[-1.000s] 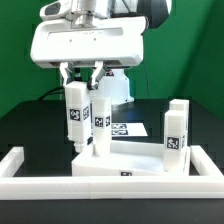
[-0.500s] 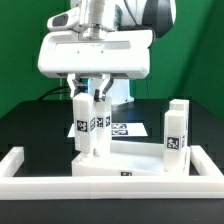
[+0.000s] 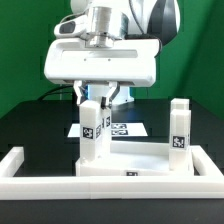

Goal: Assemble desk

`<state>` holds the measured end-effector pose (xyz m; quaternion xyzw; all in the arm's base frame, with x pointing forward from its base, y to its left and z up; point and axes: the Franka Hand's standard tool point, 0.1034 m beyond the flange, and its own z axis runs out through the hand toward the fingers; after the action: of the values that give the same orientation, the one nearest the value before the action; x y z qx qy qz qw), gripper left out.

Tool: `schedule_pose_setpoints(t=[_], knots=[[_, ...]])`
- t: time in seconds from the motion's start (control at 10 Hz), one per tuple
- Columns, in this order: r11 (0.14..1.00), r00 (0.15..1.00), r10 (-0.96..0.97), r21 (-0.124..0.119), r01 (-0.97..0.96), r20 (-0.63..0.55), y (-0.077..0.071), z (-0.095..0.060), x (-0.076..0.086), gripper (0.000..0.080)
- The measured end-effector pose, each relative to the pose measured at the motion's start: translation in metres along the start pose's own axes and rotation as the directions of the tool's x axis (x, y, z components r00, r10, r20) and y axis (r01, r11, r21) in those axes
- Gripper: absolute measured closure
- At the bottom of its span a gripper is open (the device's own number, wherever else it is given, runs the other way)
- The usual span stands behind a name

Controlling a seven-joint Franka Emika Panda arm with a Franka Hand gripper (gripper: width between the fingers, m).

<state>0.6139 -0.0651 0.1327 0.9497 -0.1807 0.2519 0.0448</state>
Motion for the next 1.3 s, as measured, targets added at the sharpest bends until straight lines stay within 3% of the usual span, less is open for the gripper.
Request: schedule_pose_setpoints(t=[0.4,0.5,0.6,0.7,1.3], knots=[[1.0,1.0,0.002,0.0,-0.002,-0.006,0.0004,-0.0003,-0.0005,0.0505],[1.0,1.0,0.002,0.0,-0.002,-0.006,0.0004,-0.0003,-0.0005,0.0307],[1.0,1.0,0.002,0.0,-0.002,-0.006,0.0004,-0.0003,-0.0005,0.0307],[1.0,1.0,0.002,0.0,-0.002,-0.006,0.0004,-0.0003,-0.0005,0.018],[1.0,1.0,-0.003,-0.002,0.003,0.003,0.0028,-0.0004,0.0,0.015]])
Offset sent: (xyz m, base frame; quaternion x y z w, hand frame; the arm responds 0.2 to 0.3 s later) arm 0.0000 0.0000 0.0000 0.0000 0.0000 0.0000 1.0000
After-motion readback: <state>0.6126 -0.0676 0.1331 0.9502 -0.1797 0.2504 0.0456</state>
